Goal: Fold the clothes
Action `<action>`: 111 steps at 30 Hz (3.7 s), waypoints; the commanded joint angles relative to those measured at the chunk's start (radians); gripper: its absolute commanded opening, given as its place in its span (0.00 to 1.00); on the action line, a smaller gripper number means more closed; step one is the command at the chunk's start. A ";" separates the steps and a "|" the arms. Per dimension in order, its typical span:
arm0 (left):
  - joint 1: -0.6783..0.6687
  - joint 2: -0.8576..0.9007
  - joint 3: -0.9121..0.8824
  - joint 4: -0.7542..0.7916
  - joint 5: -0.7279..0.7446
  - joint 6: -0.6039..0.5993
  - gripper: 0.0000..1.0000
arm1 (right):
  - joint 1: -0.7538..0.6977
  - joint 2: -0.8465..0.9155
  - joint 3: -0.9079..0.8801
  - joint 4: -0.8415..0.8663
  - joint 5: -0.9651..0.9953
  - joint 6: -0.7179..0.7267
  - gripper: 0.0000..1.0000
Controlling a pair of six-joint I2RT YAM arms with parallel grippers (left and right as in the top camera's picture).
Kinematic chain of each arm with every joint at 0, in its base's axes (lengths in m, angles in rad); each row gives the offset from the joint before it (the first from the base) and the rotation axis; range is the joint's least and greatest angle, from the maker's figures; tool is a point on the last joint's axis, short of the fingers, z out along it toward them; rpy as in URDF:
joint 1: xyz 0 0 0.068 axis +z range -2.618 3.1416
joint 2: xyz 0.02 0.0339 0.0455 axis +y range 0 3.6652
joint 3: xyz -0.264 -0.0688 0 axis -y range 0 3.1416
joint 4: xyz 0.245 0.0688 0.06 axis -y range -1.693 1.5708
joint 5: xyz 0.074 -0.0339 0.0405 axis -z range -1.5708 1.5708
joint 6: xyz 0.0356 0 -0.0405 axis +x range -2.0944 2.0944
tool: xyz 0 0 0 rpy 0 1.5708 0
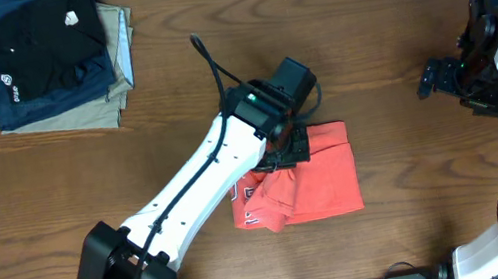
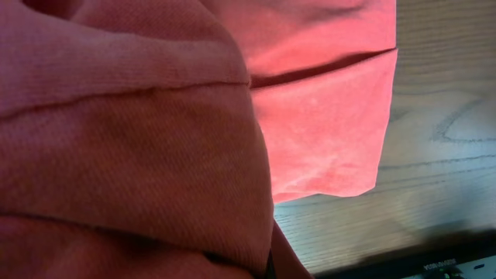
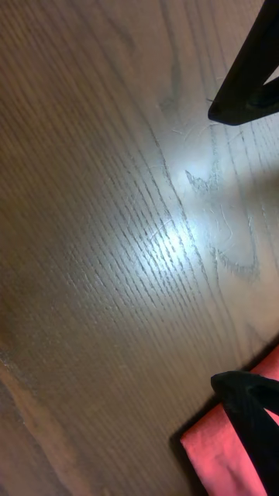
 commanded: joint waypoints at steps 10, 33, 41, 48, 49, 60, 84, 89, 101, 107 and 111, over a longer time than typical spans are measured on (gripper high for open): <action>-0.061 0.102 0.007 0.064 0.041 -0.024 0.13 | -0.001 -0.006 0.006 -0.001 -0.004 0.003 0.99; 0.031 -0.031 0.035 -0.168 -0.077 0.030 0.63 | -0.001 -0.006 0.006 -0.001 -0.003 0.003 0.99; 0.254 -0.021 0.021 -0.160 -0.069 0.062 0.93 | -0.001 -0.006 0.006 0.000 -0.004 0.003 0.99; 0.369 0.062 0.014 -0.113 0.073 0.188 0.96 | -0.001 -0.006 0.006 0.000 -0.004 0.003 0.99; 0.375 0.072 0.014 -0.113 0.079 0.199 0.96 | -0.001 -0.006 0.006 -0.001 -0.003 0.003 0.99; 0.384 0.194 0.014 -0.065 0.087 0.327 0.82 | -0.001 -0.006 0.006 -0.001 -0.004 0.003 0.99; 0.381 0.248 0.014 -0.013 0.225 0.374 0.06 | -0.001 -0.006 0.006 0.000 -0.004 0.003 0.99; 0.375 0.243 0.015 0.004 0.303 0.374 0.06 | -0.001 -0.006 0.006 0.001 -0.003 0.003 0.99; 0.268 0.173 0.039 0.069 0.338 0.265 0.06 | -0.001 -0.006 0.006 0.000 -0.003 0.003 0.99; 0.201 0.174 0.039 0.182 0.341 0.230 0.06 | -0.001 -0.006 0.006 0.000 -0.003 0.003 0.99; 0.154 0.174 0.039 0.275 0.341 0.181 0.06 | -0.001 -0.006 0.006 0.000 -0.003 0.003 0.99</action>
